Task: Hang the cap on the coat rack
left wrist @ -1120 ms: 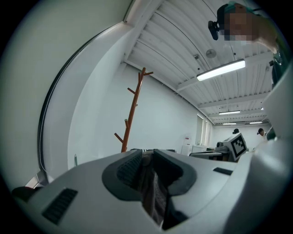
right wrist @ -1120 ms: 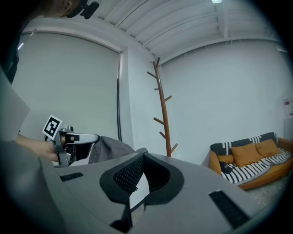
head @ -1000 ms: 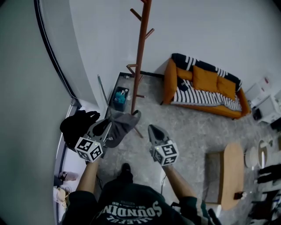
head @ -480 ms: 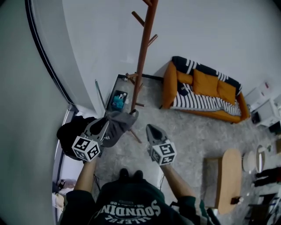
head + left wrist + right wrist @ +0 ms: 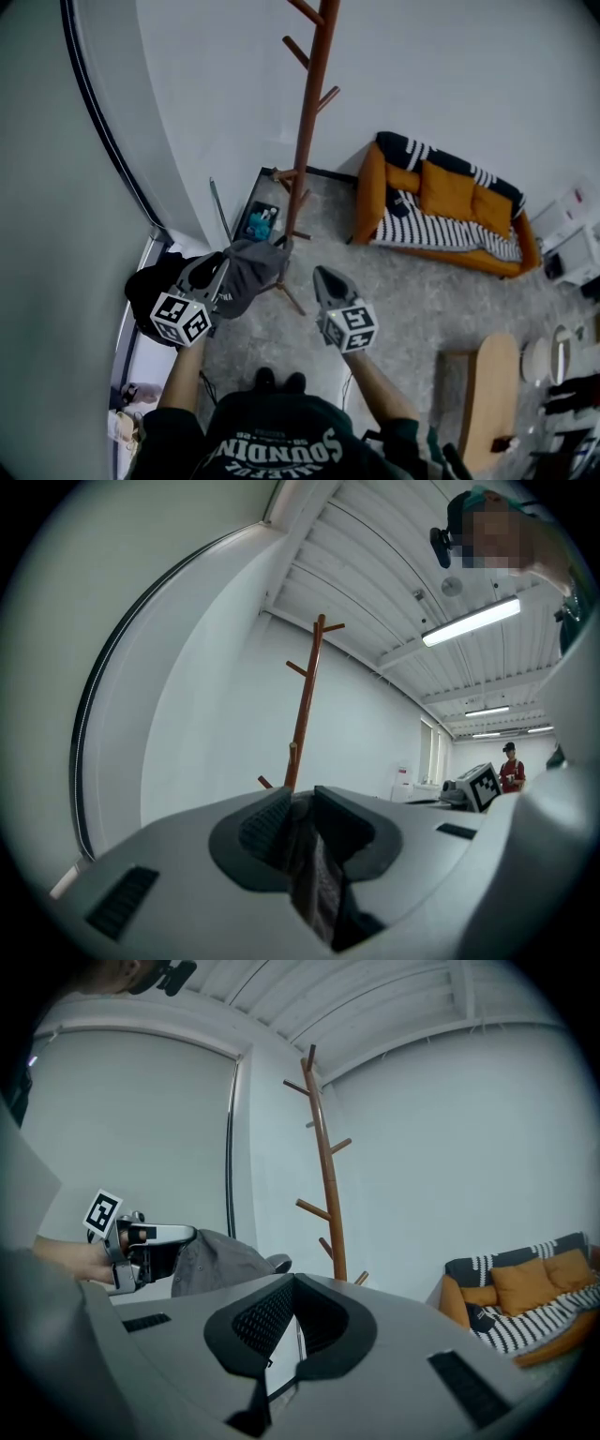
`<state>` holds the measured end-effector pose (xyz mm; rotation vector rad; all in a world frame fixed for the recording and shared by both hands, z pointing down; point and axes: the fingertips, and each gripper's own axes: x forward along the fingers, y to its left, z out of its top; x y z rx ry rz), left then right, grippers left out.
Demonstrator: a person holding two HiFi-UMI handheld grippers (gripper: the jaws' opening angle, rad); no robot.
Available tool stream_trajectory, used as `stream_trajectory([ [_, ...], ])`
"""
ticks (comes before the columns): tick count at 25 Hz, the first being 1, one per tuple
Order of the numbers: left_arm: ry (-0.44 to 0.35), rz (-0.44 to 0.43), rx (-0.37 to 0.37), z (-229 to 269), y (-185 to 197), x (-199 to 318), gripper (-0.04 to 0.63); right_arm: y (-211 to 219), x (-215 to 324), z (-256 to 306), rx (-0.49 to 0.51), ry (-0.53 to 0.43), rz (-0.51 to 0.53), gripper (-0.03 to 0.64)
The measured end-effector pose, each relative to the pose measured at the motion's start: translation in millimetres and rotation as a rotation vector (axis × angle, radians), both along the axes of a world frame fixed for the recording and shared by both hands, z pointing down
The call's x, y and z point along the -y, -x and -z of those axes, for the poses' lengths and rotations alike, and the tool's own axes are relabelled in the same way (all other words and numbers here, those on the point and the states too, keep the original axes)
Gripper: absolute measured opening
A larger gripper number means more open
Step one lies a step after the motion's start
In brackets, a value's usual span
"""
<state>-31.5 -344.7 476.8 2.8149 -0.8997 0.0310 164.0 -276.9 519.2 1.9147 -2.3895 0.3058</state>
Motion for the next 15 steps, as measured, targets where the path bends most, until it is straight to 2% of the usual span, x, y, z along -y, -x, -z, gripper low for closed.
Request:
stream_trajectory([
  [5,-0.056,0.006,0.017,25,0,5,0.077,1,2,-3,-0.001,0.006,0.014,-0.003],
  [15,-0.140,-0.008,-0.043,92,-4,28,0.077,-3,6,-6,0.006,0.009,0.015,-0.003],
])
